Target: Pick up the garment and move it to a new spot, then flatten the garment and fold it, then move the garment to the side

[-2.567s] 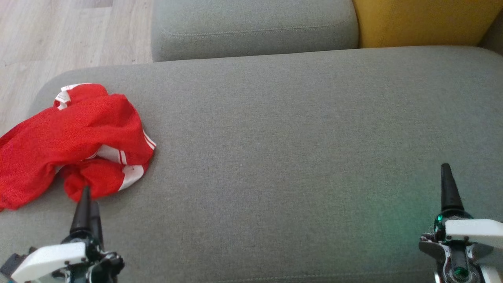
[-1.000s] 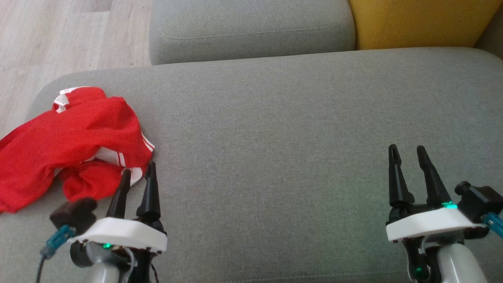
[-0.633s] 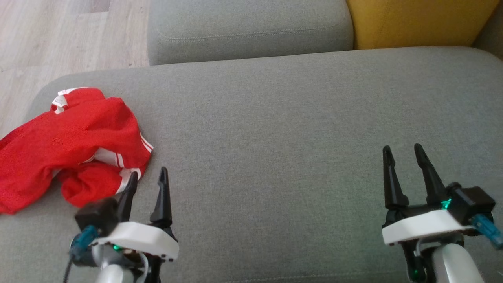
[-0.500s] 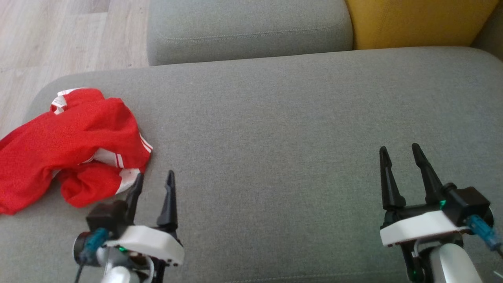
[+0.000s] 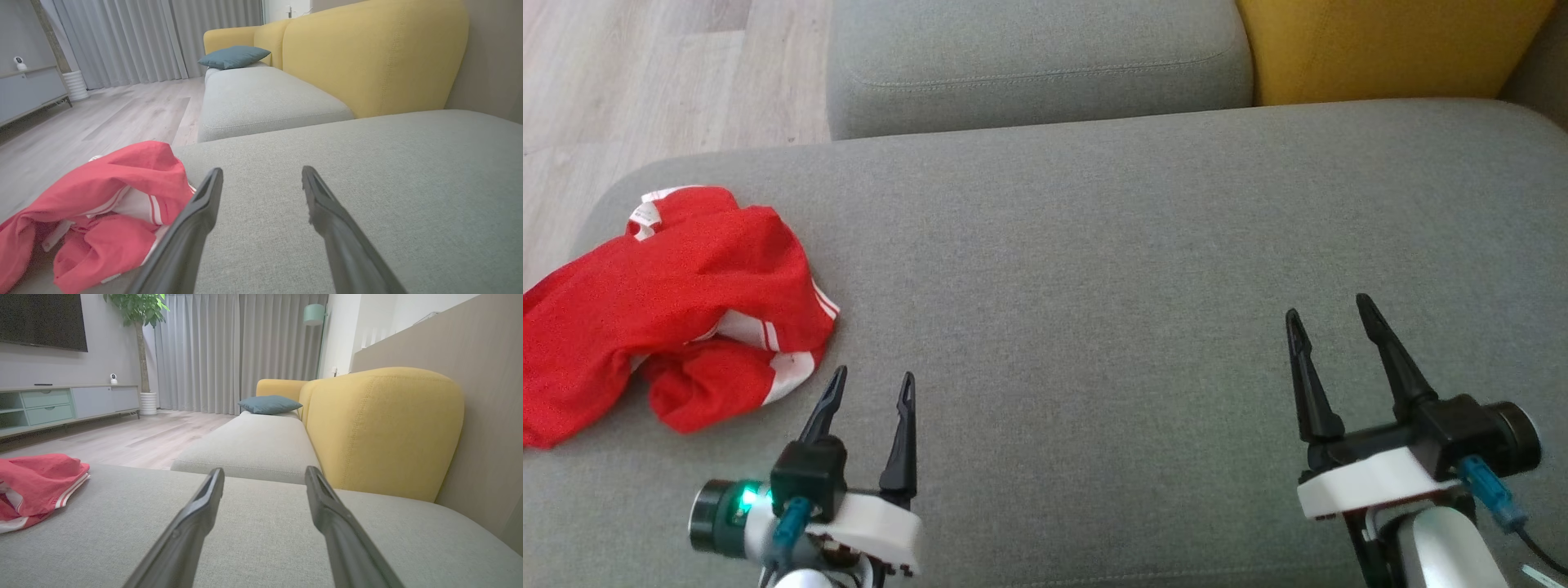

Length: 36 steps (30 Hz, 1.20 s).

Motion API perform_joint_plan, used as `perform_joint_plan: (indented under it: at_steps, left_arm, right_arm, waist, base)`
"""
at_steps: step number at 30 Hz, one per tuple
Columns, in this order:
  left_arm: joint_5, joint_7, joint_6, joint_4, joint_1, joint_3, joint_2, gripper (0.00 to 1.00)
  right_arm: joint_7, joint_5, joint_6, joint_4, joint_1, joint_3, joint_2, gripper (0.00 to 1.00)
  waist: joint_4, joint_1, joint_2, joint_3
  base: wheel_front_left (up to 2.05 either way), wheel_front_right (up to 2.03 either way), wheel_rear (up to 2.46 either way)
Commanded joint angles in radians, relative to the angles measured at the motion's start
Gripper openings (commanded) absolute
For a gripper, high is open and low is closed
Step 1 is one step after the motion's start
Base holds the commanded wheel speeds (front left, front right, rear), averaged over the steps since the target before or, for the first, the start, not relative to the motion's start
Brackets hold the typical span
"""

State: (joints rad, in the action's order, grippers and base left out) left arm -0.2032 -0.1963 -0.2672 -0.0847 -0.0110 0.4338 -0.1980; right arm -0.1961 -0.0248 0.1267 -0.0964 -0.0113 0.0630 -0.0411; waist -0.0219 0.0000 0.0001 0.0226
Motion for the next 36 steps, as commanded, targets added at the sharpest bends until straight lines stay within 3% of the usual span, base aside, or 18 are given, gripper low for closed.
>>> perform_joint_plan:
  at_steps: [1, 12, 17, 19, 24, 36]
  left_arm:
    - [0.039, -0.019, -0.018, 0.037, 0.066, -0.014, -0.027, 1.00]
    - [0.097, -0.051, -0.069, 0.089, 0.061, 0.015, -0.032, 1.00]
    - [0.106, -0.066, -0.040, 0.110, 0.038, -0.009, -0.013, 1.00]
    - [0.103, -0.066, -0.013, 0.097, 0.023, -0.030, 0.001, 1.00]
    - [0.082, -0.066, 0.033, 0.079, 0.003, -0.075, 0.037, 1.00]
    - [0.077, -0.066, 0.128, 0.038, -0.021, -0.164, 0.097, 1.00]
  right_arm:
    - [-0.019, -0.026, 0.004, 0.045, -0.032, 0.029, -0.008, 1.00]
    - [-0.052, 0.015, 0.004, 0.061, -0.026, 0.042, -0.009, 1.00]
    - [-0.066, 0.112, 0.004, 0.032, -0.019, 0.061, -0.009, 1.00]
    - [-0.066, 0.228, 0.004, -0.006, -0.016, 0.063, -0.009, 1.00]
    - [-0.066, 0.363, 0.004, -0.058, -0.023, 0.066, -0.009, 1.00]
    - [-0.066, 0.400, 0.004, -0.096, -0.039, 0.057, -0.009, 1.00]
  waist:
    - [0.000, 0.0000, -0.0001, 0.000]
    - [0.001, 0.0000, -0.0001, -0.007]
    - [0.003, 0.0000, -0.0001, -0.004]
    - [0.004, 0.0000, -0.0001, -0.001]
    - [0.005, 0.0000, -0.0001, 0.004]
    - [0.000, 0.0000, -0.0001, 0.002]
  base:
    - [0.00, 0.00, 0.00]
    - [0.00, 0.00, 0.00]
    - [0.00, 0.00, 0.00]
    - [0.00, 0.00, 0.00]
    - [0.00, 0.00, 0.00]
    - [0.00, 0.00, 0.00]
